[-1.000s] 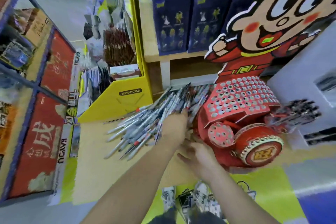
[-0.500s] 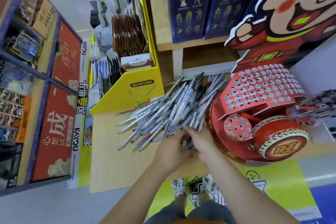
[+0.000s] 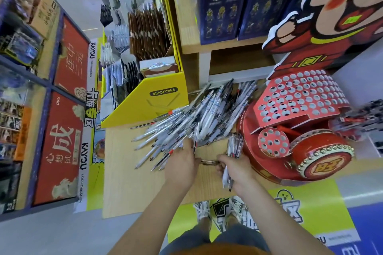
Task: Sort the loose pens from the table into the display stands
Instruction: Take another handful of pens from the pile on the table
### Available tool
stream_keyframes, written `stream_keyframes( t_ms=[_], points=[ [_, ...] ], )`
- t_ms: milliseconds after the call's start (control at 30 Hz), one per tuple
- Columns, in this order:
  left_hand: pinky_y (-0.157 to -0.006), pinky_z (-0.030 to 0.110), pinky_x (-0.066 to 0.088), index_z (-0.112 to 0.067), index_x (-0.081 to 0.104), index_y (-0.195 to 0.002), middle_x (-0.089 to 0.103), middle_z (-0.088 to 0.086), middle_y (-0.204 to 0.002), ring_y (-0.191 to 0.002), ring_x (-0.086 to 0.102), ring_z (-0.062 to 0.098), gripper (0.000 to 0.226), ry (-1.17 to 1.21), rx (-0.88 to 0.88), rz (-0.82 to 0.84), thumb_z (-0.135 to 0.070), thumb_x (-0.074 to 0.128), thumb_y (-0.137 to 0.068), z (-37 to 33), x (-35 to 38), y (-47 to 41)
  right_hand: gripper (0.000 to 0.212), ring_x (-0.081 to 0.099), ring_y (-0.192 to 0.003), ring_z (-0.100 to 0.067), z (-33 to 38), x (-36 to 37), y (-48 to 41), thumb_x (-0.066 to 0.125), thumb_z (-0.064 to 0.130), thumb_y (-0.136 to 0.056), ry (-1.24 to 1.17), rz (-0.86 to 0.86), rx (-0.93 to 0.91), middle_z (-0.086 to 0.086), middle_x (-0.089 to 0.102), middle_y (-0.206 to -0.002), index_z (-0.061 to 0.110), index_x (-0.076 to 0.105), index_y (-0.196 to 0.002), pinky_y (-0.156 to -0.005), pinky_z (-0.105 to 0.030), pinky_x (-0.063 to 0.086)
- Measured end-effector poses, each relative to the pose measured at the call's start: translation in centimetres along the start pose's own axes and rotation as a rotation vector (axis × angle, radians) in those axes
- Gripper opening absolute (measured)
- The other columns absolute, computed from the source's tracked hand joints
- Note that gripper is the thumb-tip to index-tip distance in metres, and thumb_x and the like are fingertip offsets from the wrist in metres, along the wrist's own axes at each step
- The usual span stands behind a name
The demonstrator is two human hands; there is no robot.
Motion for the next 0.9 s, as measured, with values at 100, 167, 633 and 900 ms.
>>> stream_keyframes(
  t_ms=[100,167,633,900],
  points=[
    [-0.065,0.032,0.037,-0.019,0.053,-0.115,0.066,0.002,-0.099,-0.096,0.057,0.023,0.038,0.052,0.032,0.003,-0.032,0.069,-0.083,0.9,0.5,1.0,0.013,0.055,-0.047,-0.020,0.0,0.1,0.1,0.059,-0.005,-0.088,-0.046,-0.018,-0.019,-0.014,0.057,-0.068,0.006,0.055,-0.084,-0.044,-0.023,0.048],
    [-0.074,0.029,0.037,-0.019,0.061,-0.112,0.066,0.001,-0.102,-0.100,0.055,0.022,0.033,0.100,0.086,0.009,-0.027,0.071,-0.081,1.5,0.5,1.7,0.013,0.055,-0.054,-0.022,-0.2,0.2,0.3,0.056,-0.006,-0.089,-0.077,-0.008,-0.020,-0.018,0.060,-0.075,0.007,0.053,-0.088,-0.048,-0.025,0.049],
    [-0.063,0.034,0.051,-0.016,0.064,-0.089,0.067,0.001,-0.078,-0.070,0.063,0.026,0.011,0.013,0.240,-0.161,-0.009,0.057,-0.084,3.8,-0.8,3.4,0.011,0.053,-0.055,-0.016,-0.8,-0.3,0.6,0.058,-0.002,-0.093,0.020,0.107,-0.086,-0.015,0.069,-0.077,0.009,0.061,-0.091,-0.055,-0.027,0.042],
    [-0.057,0.033,0.037,-0.014,0.048,-0.111,0.067,0.003,-0.097,-0.088,0.064,0.030,0.033,-0.040,-0.185,-0.079,-0.043,0.051,-0.095,6.8,-2.4,2.4,0.006,0.040,-0.039,-0.012,-0.8,0.7,1.1,0.067,0.003,-0.088,0.087,0.137,-0.140,-0.002,0.048,-0.057,0.007,0.062,-0.087,-0.041,-0.023,0.034]
  ],
)
Point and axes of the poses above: each hand's wrist, its own y-axis away from the middle knuckle, its own x-axis out of the palm, z = x × y, the point moved 4 cm from there along -y, towards the middle knuckle
